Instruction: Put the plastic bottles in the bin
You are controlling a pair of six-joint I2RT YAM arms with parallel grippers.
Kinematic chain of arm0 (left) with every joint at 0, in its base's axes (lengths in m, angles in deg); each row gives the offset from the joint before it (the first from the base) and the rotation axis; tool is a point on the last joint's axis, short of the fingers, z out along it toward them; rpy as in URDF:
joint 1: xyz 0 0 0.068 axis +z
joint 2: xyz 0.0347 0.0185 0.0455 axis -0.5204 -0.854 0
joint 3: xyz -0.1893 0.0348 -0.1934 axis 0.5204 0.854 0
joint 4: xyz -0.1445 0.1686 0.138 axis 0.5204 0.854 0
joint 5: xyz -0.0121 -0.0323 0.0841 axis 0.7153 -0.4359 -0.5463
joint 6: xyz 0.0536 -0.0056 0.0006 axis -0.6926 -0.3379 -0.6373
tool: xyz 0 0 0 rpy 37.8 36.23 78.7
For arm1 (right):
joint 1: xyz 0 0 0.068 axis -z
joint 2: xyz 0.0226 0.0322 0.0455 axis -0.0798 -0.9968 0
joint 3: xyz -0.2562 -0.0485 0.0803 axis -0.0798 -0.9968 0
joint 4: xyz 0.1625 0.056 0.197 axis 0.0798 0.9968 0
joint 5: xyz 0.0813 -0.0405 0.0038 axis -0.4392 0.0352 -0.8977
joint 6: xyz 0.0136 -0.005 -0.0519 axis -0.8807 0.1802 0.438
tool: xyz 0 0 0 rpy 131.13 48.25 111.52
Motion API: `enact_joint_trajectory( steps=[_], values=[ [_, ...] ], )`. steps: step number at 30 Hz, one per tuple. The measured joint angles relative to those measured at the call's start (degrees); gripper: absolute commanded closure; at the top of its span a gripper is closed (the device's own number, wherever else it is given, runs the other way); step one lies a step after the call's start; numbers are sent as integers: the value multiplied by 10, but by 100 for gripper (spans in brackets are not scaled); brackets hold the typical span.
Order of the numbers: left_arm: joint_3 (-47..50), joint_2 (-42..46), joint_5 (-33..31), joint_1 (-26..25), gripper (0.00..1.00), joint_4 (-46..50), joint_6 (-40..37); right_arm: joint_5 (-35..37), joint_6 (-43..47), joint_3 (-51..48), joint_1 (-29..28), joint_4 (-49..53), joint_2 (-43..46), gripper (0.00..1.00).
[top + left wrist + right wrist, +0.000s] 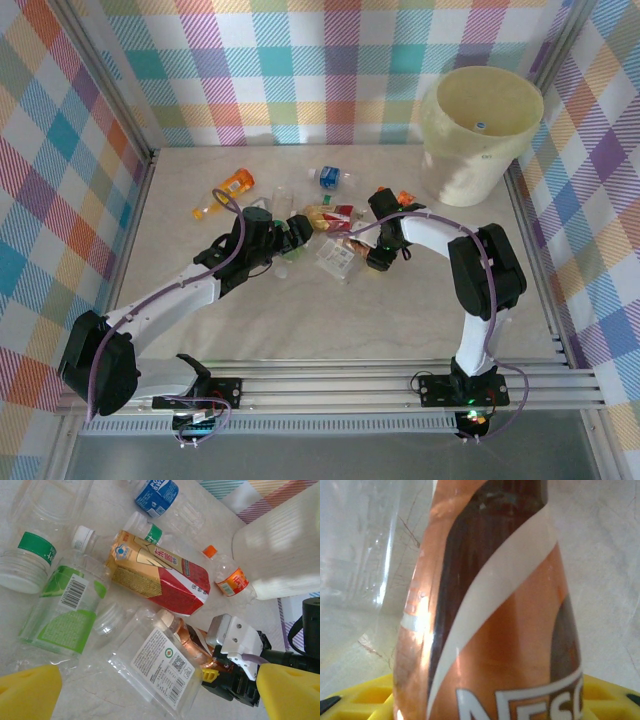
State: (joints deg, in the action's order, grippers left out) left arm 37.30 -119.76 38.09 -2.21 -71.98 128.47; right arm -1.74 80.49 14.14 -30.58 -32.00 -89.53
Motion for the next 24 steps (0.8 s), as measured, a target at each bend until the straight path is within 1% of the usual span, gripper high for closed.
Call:
enact_joint_trajectory(
  steps=[5, 9, 13, 16, 24],
  values=[
    [0, 0, 5, 0, 0, 0, 0, -3, -25, -29, 0, -12, 31, 55],
    [0, 0, 12, 0, 0, -3, 0, -23, -47, -66, 0, -28, 90, 60],
    [0, 0, 24, 0, 0, -16, -1, -38, -77, -102, 0, -66, 143, 60],
    [0, 0, 41, 0, 0, -26, -6, -45, -109, -120, 0, -93, 170, 60],
    [-19, 0, 87, 0, 0, -48, -25, -59, -221, -130, 0, -173, 209, 66]
  ],
)
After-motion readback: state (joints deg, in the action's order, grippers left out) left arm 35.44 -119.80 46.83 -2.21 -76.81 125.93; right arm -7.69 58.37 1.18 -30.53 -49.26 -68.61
